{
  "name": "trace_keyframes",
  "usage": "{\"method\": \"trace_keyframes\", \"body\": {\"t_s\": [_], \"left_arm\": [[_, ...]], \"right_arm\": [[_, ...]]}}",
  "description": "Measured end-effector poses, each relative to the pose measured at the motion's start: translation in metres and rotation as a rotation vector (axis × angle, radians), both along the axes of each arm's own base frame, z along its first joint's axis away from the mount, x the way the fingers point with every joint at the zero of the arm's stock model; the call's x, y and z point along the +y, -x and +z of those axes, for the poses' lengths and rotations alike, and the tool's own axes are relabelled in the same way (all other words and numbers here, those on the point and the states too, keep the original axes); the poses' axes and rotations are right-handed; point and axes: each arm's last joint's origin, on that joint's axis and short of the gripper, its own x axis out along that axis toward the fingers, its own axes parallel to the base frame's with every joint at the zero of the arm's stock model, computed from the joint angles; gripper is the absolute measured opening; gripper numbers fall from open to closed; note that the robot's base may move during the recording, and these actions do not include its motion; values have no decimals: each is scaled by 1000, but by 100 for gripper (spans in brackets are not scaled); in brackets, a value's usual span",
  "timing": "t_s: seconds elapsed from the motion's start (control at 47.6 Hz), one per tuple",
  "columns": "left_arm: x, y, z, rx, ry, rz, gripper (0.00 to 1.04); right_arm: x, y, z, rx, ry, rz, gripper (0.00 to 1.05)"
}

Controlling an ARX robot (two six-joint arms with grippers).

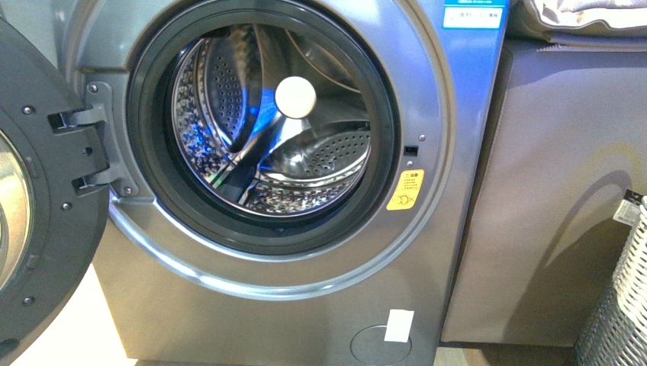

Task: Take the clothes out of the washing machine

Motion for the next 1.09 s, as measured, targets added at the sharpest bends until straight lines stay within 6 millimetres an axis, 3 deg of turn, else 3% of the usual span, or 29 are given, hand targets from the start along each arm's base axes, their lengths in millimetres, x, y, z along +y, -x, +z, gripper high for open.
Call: {"method": "trace_keyframes", "body": {"t_s": [0.042,0.631,0.694,0.715,0.778,0.883,0.988,1.093], "left_arm": [[0,0,0,-1,-1,0,100],[0,0,0,-1,0,0,98],[0,0,0,-1,0,0,98],[0,0,0,0,0,2,98],[0,2,-10,121,-28,258,86],[9,3,-50,205,-81,536,69],[18,6,-91,211,-94,602,49],[24,10,-124,209,-98,605,29]], "right_arm": [[0,0,0,0,0,0,97],[0,0,0,0,0,0,97],[4,0,0,-54,97,96,91],[9,0,0,-84,161,162,88],[43,9,-6,-141,398,268,73],[91,20,-16,-157,496,309,57],[139,37,-31,-153,533,325,36],[168,51,-47,-130,529,313,17]]}}
